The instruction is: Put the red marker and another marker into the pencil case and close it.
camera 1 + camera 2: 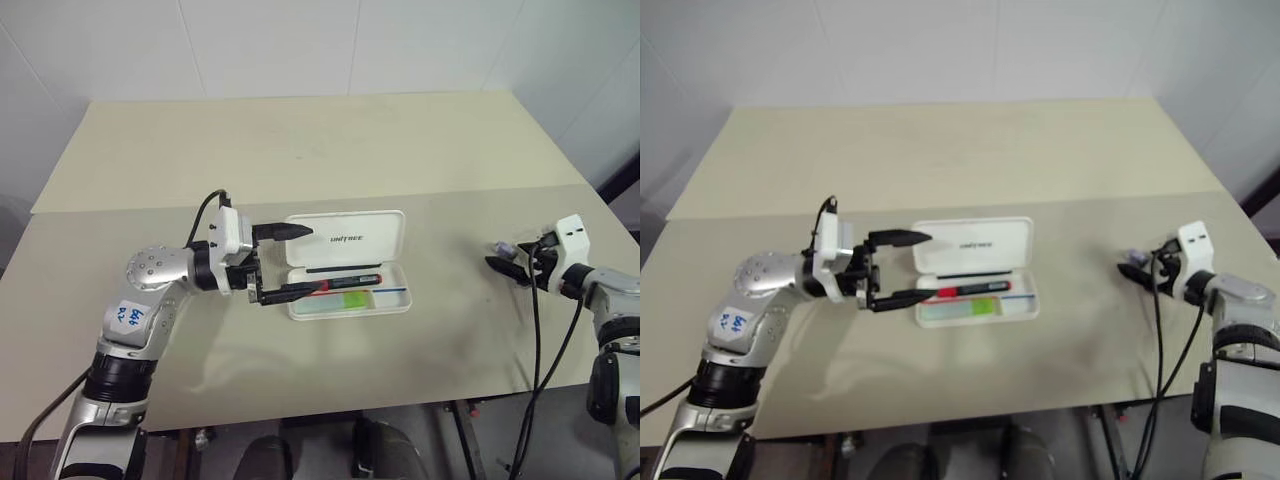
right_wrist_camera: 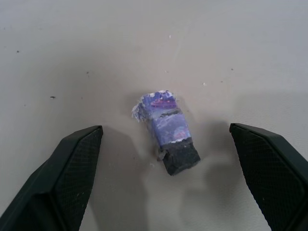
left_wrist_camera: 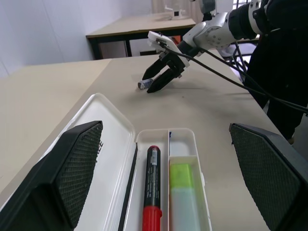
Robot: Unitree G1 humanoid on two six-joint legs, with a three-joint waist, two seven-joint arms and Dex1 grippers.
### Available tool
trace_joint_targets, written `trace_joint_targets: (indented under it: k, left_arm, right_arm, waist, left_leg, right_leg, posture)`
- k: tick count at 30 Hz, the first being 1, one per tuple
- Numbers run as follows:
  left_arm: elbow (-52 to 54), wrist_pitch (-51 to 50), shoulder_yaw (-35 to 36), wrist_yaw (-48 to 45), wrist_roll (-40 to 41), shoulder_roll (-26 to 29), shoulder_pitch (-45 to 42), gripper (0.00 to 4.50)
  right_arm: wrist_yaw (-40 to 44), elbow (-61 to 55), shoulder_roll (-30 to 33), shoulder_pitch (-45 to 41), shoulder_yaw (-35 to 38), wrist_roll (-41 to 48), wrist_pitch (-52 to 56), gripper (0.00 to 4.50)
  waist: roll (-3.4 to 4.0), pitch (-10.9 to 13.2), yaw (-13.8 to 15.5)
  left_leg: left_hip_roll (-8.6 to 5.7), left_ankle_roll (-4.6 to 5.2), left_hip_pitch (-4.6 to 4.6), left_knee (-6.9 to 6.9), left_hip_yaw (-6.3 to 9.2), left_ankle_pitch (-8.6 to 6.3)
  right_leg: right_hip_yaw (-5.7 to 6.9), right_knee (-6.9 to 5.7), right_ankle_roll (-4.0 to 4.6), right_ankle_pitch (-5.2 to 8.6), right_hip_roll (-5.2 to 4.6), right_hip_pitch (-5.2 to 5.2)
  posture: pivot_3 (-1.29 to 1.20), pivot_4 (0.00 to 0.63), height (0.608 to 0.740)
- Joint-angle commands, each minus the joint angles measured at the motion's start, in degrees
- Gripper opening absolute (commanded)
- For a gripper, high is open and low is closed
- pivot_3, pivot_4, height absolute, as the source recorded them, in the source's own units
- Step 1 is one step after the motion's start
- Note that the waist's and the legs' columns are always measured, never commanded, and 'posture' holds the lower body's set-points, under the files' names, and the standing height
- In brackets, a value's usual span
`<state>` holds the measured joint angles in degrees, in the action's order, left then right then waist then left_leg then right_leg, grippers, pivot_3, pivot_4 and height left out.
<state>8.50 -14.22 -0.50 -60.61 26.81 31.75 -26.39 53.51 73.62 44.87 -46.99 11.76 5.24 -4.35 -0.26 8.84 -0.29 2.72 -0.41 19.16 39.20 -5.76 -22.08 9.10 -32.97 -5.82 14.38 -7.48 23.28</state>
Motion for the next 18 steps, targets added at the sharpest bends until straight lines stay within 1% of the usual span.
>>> trace_joint_targets:
  k: [1, 2, 3, 4, 11, 13, 18]
  left_arm:
    - [2.07, 0.00, 1.21, -0.08, 1.17, 0.71, -1.15, 4.50]
    - [2.09, -0.05, 1.23, -0.10, 1.19, 0.77, -1.22, 4.50]
    - [2.14, -0.12, 1.23, -0.05, 1.21, 0.78, -1.32, 4.50]
    - [2.21, -0.17, 1.21, 0.03, 1.23, 0.77, -1.38, 4.50]
    - [2.40, -0.14, 1.10, 0.25, 1.13, 0.59, -1.28, 4.50]
    - [2.22, -0.03, 1.04, 0.25, 1.07, 0.48, -1.36, 4.50]
    - [1.77, 0.27, 0.55, 0.42, 0.80, -0.16, -1.65, 4.50]
  right_arm:
    - [0.28, 0.03, -0.53, -1.17, 0.94, 0.61, 1.25, 4.46]
    - [0.65, 0.00, -0.81, -1.04, 0.64, 0.40, 1.53, 4.08]
    - [1.19, -0.09, -1.13, -0.78, 0.12, -0.02, 1.57, 3.86]
    - [1.31, -0.17, -1.43, -0.58, -0.10, -0.20, 1.43, 3.52]
    - [3.01, -0.64, -2.57, -0.48, -0.28, -0.03, 1.76, 0.95]
    - [4.08, -0.94, -2.78, -0.64, -0.44, -0.01, 2.11, 0.37]
    - [5.33, -2.22, -3.40, -1.32, -0.77, 0.01, 1.28, 0.37]
  waist:
    - [0.00, 0.00, -0.10]
    - [-0.01, -0.01, -0.14]
    - [-0.02, -0.01, -0.18]
    - [-0.03, -0.02, -0.26]
    - [-0.05, -0.03, -0.69]
    - [-0.05, -0.03, -0.92]
    - [-0.03, -0.02, -1.30]
  left_leg:
    - [0.00, 0.00, -0.01, 0.00, 0.00, 0.00]
    - [0.00, 0.00, -0.01, 0.00, 0.00, 0.00]
    - [0.01, -0.01, -0.01, 0.00, 0.00, 0.00]
    - [0.01, -0.01, -0.02, 0.01, 0.00, 0.01]
    - [0.02, -0.02, -0.23, 0.04, 0.08, 0.01]
    - [0.02, -0.02, -0.32, 0.04, 0.09, 0.01]
    - [0.05, -0.03, -0.36, 0.03, 0.14, 0.01]
  right_leg:
    - [0.00, 0.00, 0.00, 0.00, 0.00, 0.00]
    - [-0.01, 0.00, 0.00, 0.00, 0.00, 0.00]
    - [-0.01, 0.00, 0.00, 0.00, 0.01, 0.00]
    - [-0.01, -0.01, 0.00, 0.00, 0.01, -0.02]
    - [0.01, 0.00, 0.00, 0.00, 0.01, -0.34]
    - [0.01, 0.01, 0.00, 0.00, 0.00, -0.44]
    - [0.02, 0.01, 0.00, 0.00, 0.03, -0.47]
  posture:
    - [0.00, 0.150, 0.740]
    - [0.00, 0.150, 0.740]
    - [0.00, 0.150, 0.740]
    - [0.00, 0.150, 0.740]
    - [0.00, 0.150, 0.740]
    - [0.00, 0.150, 0.740]
    - [0.00, 0.150, 0.740]
